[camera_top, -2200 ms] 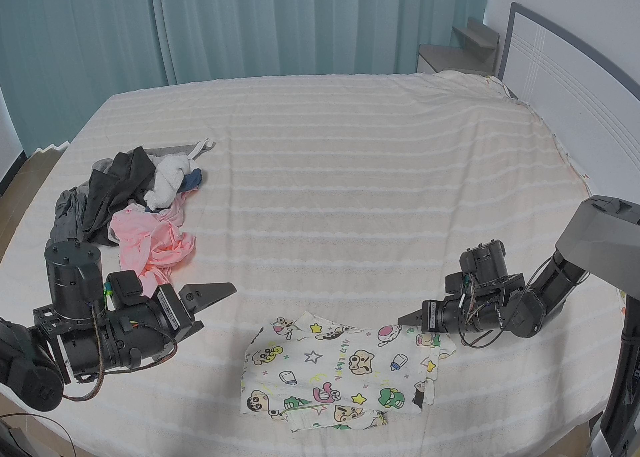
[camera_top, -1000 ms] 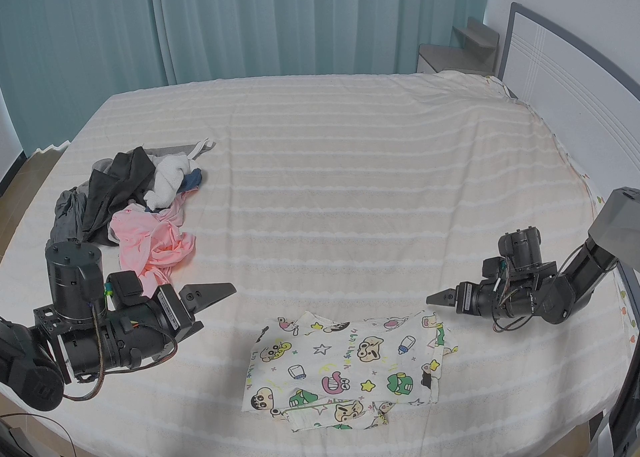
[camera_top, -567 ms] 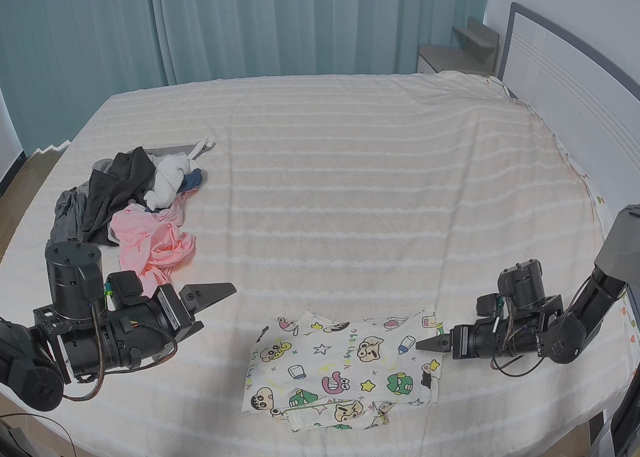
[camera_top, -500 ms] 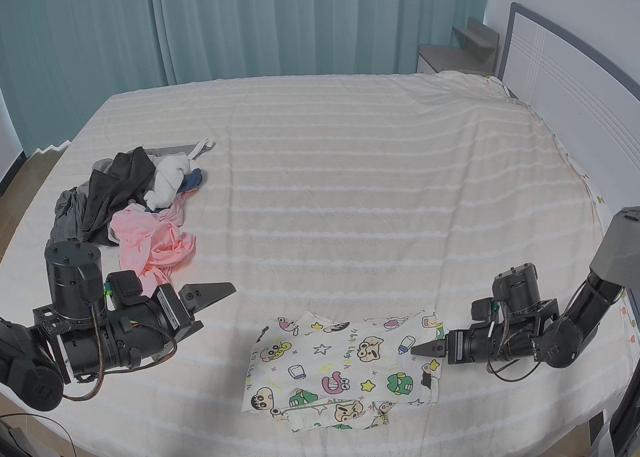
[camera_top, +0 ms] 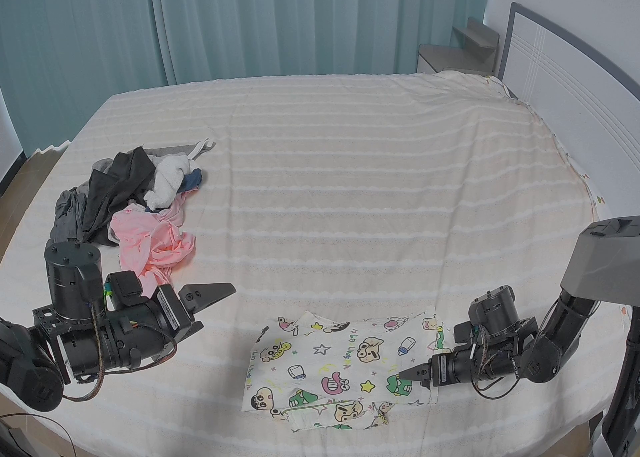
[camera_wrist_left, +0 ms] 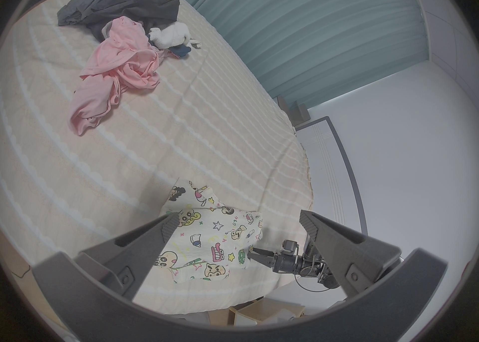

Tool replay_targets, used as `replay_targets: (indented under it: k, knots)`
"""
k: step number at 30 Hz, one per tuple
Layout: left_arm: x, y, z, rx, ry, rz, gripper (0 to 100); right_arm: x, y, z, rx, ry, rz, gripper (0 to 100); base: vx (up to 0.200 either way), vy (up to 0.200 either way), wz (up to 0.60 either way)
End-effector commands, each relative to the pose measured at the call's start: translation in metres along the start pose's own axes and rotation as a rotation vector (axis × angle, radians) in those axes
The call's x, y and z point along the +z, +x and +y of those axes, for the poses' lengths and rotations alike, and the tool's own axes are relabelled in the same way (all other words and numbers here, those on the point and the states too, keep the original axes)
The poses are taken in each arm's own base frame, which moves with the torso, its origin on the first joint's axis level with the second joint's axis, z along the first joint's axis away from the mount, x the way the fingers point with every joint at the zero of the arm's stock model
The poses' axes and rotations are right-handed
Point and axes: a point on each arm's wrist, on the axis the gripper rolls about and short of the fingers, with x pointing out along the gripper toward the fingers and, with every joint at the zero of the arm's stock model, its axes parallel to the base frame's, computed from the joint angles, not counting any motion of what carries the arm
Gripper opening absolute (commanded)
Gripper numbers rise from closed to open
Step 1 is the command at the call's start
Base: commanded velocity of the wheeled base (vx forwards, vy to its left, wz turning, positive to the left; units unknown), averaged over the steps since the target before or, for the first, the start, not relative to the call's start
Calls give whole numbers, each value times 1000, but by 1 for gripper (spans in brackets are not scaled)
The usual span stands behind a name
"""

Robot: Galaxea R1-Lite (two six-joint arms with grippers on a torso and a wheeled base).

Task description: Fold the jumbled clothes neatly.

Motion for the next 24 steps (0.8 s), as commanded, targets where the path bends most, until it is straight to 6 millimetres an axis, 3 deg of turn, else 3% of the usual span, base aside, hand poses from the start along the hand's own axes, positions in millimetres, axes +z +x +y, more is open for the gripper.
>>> replay_targets:
  k: [1,12,13,24]
  knots:
    - [0,1,0,2,-1,2,100,-5,8,3,3,-13,29,100,0,0,0]
    - [0,1,1,3,-1,3,100,-12,8,8,8,-28,49,100,0,0,0]
    - [0,1,1,3,-1,3,100,-12,8,8,6,-29,52,0,0,0,0]
    - [0,1,1,4,-2,4,100,-18,-1,3,-38,-28,48,0,0,0,0]
